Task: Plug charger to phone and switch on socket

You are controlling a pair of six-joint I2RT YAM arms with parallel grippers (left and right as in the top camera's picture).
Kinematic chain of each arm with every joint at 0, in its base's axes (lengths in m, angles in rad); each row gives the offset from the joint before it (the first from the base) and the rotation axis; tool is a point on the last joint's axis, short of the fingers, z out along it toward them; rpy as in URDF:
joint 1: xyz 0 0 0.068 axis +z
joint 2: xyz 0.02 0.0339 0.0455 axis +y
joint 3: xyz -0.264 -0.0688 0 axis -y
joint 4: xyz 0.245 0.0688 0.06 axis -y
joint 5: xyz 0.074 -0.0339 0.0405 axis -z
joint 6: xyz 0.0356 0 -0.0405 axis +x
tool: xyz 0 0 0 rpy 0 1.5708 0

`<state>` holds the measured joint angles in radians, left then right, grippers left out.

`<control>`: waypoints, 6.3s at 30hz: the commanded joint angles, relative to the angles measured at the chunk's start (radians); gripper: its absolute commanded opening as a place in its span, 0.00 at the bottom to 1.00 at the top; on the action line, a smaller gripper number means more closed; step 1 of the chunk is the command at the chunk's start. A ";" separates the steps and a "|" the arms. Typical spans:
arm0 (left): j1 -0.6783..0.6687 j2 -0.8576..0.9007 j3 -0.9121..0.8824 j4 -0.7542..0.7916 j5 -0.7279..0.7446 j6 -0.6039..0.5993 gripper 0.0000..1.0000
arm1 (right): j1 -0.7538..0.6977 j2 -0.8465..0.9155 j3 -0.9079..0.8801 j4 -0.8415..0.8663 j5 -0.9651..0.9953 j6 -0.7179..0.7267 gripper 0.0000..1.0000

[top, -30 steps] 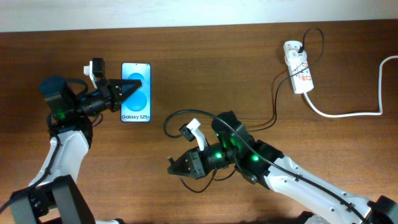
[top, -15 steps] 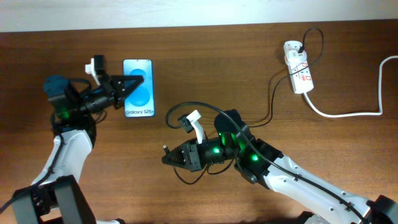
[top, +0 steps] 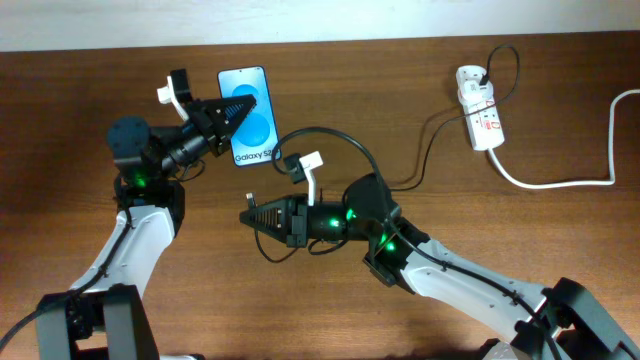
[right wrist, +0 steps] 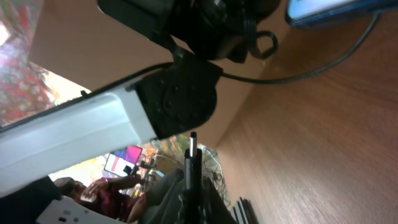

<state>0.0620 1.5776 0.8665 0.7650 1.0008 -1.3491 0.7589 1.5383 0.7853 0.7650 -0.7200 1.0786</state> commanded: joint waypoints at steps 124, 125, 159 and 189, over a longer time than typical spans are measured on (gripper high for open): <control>-0.008 -0.022 0.011 0.225 0.109 -0.176 0.00 | -0.085 0.169 0.011 0.332 -0.076 0.165 0.04; -0.008 -0.022 0.011 0.225 0.110 -0.176 0.00 | -0.085 0.169 0.011 0.332 -0.076 0.165 0.05; -0.008 -0.022 0.011 0.225 0.124 -0.176 0.00 | -0.087 0.169 0.011 0.352 -0.023 0.156 0.04; -0.008 -0.022 0.011 0.225 0.121 -0.176 0.00 | -0.087 0.169 0.011 0.377 -0.052 0.134 0.04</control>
<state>0.0570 1.5745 0.8646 0.9840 1.1255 -1.5154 0.6735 1.7058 0.7853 1.1297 -0.7834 1.2396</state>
